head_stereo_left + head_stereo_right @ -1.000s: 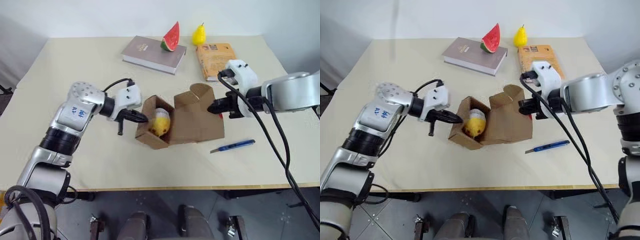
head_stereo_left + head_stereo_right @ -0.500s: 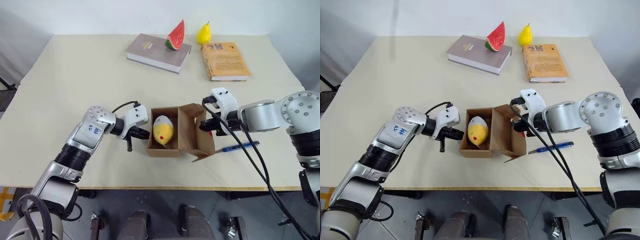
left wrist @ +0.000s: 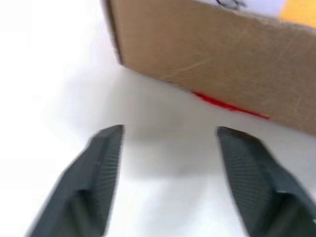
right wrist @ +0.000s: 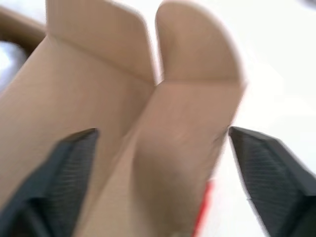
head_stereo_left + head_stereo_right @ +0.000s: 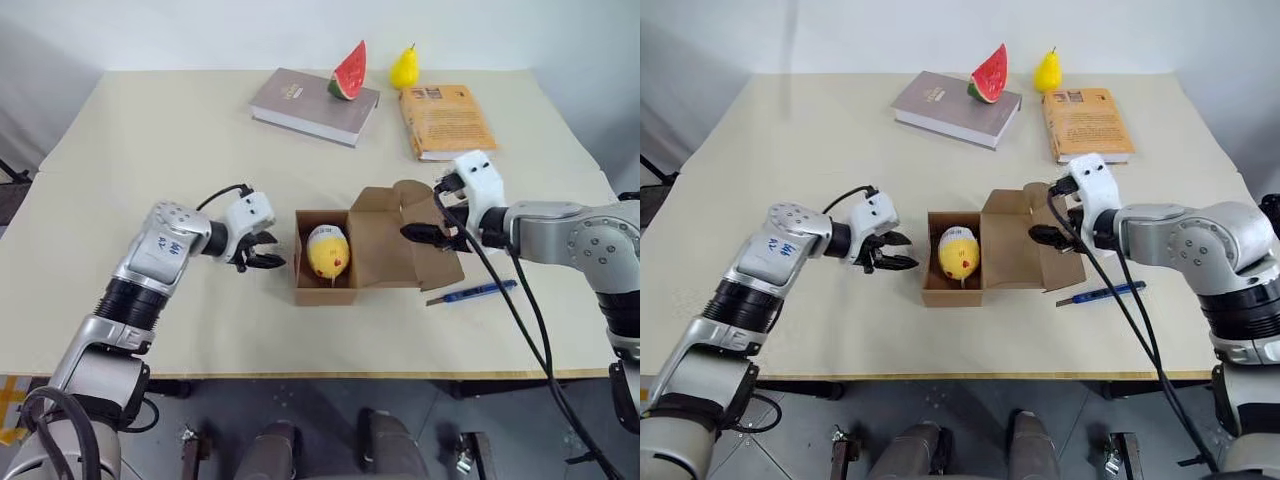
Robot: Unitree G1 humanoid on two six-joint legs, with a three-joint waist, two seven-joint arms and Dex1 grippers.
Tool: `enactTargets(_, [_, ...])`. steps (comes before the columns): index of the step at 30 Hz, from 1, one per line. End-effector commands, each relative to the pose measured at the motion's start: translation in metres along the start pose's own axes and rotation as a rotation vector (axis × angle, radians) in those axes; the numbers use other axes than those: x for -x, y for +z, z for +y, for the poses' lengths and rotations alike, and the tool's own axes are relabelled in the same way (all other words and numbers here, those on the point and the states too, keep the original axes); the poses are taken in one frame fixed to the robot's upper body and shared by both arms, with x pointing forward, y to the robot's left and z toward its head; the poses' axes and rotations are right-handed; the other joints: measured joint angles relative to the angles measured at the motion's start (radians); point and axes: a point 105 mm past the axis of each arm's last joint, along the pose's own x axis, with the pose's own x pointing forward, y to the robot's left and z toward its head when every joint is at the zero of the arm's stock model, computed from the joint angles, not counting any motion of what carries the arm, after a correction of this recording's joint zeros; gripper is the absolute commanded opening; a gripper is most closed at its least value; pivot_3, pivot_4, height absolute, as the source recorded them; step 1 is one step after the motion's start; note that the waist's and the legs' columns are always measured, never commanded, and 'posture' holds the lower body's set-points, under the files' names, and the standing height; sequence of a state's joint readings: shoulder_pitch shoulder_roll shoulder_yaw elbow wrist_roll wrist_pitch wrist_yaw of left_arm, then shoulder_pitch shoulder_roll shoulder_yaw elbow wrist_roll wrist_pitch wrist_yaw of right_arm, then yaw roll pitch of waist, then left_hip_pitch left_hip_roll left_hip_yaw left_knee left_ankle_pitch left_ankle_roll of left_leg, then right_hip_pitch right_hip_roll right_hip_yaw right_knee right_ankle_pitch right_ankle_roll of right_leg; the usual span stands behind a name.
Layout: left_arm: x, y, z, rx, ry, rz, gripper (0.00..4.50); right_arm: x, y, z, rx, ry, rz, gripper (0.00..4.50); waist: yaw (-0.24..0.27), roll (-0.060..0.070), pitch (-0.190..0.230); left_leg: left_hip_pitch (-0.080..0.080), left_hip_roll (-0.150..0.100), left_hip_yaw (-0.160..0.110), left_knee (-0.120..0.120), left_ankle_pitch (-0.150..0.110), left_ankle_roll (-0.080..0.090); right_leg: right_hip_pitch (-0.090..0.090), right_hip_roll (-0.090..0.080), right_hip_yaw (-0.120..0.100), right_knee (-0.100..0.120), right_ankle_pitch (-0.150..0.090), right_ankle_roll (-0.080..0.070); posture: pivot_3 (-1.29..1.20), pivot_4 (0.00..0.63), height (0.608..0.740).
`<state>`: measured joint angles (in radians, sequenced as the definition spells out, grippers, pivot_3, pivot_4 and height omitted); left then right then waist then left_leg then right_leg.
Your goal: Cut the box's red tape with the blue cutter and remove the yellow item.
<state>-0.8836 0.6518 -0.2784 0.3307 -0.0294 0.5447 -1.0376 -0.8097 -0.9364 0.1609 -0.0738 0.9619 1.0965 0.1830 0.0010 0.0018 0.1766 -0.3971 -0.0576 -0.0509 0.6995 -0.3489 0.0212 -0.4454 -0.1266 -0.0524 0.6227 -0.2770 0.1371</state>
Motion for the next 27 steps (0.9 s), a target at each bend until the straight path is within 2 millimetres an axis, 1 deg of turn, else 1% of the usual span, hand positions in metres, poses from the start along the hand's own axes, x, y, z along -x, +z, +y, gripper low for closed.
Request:
enactTargets(1, [0.02,0.018,0.018,-0.057,0.074,-0.028,4.32,0.021,0.019,-0.02,0.073,-0.058,-0.111,4.5,0.001,0.0,0.0,0.0,0.0,0.0,0.0,0.0,0.0,0.0,0.0,0.0,0.0,0.0,0.0,0.0,0.15,0.74])
enactTargets(2, [0.021,0.023,0.02,-0.067,0.077,-0.037,4.49,0.025,0.022,-0.024,0.093,-0.067,-0.142,4.5,0.002,0.0,0.0,0.0,-0.001,0.0,0.0,0.0,0.0,0.0,-0.001,0.0,0.0,0.0,0.0,0.0,0.15,0.74])
enactTargets(4, [0.022,0.043,0.018,-0.11,0.056,-0.082,4.49,0.039,0.028,-0.028,0.153,-0.055,-0.223,4.5,0.005,0.0,0.0,0.0,-0.002,0.0,0.0,0.0,0.001,0.0,-0.002,0.0,0.0,0.001,0.001,0.0,0.15,0.74])
enactTargets(5, [0.022,0.056,0.017,-0.143,0.055,-0.12,4.49,0.047,0.029,-0.024,0.2,-0.023,-0.255,4.5,0.011,0.0,0.0,0.0,-0.003,0.0,0.0,0.0,0.001,0.0,-0.002,0.0,0.0,0.001,0.001,0.0,0.15,0.74])
enactTargets(7, [0.018,0.082,0.009,-0.174,0.01,-0.192,4.49,0.063,0.021,-0.012,0.29,0.065,-0.28,4.5,0.022,0.0,0.0,0.0,-0.004,0.0,0.0,0.0,0.003,0.0,-0.003,0.0,0.001,0.001,0.002,0.0,0.15,0.74])
enactTargets(9, [0.013,0.093,-0.003,-0.206,-0.058,-0.211,4.49,0.074,0.012,-0.001,0.34,0.137,-0.292,4.5,0.024,0.0,0.0,-0.001,-0.005,0.0,0.0,0.0,0.004,0.0,-0.003,-0.001,0.0,0.002,0.004,0.0,0.15,0.74])
enactTargets(11, [0.007,0.098,-0.014,-0.258,-0.114,-0.206,4.49,0.084,0.003,0.005,0.362,0.181,-0.297,4.5,0.024,0.0,0.0,0.0,-0.006,0.003,0.0,-0.001,0.006,0.0,-0.004,0.0,0.0,0.002,0.004,0.0,0.15,0.74])
enactTargets(14, [-0.003,0.103,-0.029,-0.306,-0.192,-0.198,4.49,0.094,-0.007,0.012,0.392,0.216,-0.32,4.5,0.021,0.0,0.0,0.002,-0.006,0.008,0.001,-0.001,0.007,0.001,-0.005,0.0,0.0,0.003,0.006,0.0,0.15,0.74])
enactTargets(15, [-0.012,0.103,-0.037,-0.325,-0.238,-0.185,4.49,0.097,-0.015,0.014,0.399,0.229,-0.314,4.5,0.022,-0.001,0.0,0.002,-0.006,0.009,0.001,-0.001,0.007,0.001,-0.006,0.0,0.0,0.003,0.006,0.0,0.15,0.74])
enactTargets(17, [-0.028,0.097,-0.05,-0.36,-0.31,-0.143,4.49,0.103,-0.028,0.02,0.42,0.245,-0.3,4.5,0.025,-0.001,0.001,0.005,-0.005,0.01,0.001,0.0,0.008,0.003,-0.005,0.0,0.001,0.003,0.006,0.0,0.15,0.74])
enactTargets(19, [-0.035,0.09,-0.052,-0.359,-0.337,-0.117,4.49,0.105,-0.032,0.022,0.424,0.232,-0.296,4.5,0.025,-0.001,0.001,0.007,-0.005,0.011,0.001,0.0,0.008,0.006,-0.005,0.001,0.0,0.003,0.006,0.0,0.15,0.74])
enactTargets(21, [-0.046,0.08,-0.049,-0.375,-0.323,-0.073,4.49,0.11,-0.029,0.024,0.41,0.208,-0.332,4.5,0.02,-0.002,0.001,0.008,-0.005,0.014,0.002,0.0,0.008,0.006,-0.005,0.003,0.0,0.003,0.006,0.0,0.15,0.74])
enactTargets(23, [-0.051,0.075,-0.045,-0.38,-0.311,-0.054,4.49,0.114,-0.028,0.026,0.399,0.195,-0.352,4.5,0.019,-0.002,0.001,0.01,-0.003,0.017,0.001,0.0,0.008,0.006,-0.005,0.003,0.0,0.003,0.006,0.0,0.15,0.74])
enactTargets(24, [-0.051,0.075,-0.045,-0.389,-0.318,-0.055,4.09,0.116,-0.03,0.027,0.399,0.191,-0.352,4.5,0.021,-0.002,0.001,0.011,-0.003,0.018,0.001,0.0,0.008,0.006,-0.005,0.003,0.0,0.003,0.006,0.0,0.15,0.74])
enactTargets(25, [-0.051,0.075,-0.045,-0.393,-0.323,-0.063,3.91,0.116,-0.032,0.027,0.397,0.186,-0.348,4.5,0.022,-0.003,0.001,0.011,-0.003,0.018,0.001,0.0,0.008,0.006,-0.005,0.003,0.0,0.003,0.006,0.0,0.15,0.74])
enactTargets(26, [-0.051,0.076,-0.045,-0.391,-0.328,-0.067,3.54,0.117,-0.035,0.027,0.396,0.183,-0.342,4.5,0.023,-0.003,0.001,0.011,-0.003,0.018,0.001,0.0,0.008,0.006,-0.005,0.003,0.001,0.003,0.006,0.0,0.15,0.74])
enactTargets(27, [-0.051,0.076,-0.045,-0.388,-0.332,-0.07,3.33,0.117,-0.037,0.027,0.395,0.181,-0.338,4.5,0.025,-0.003,0.001,0.011,-0.003,0.018,0.001,-0.001,0.009,0.006,-0.005,0.003,0.0,0.003,0.006,0.0,0.15,0.74])
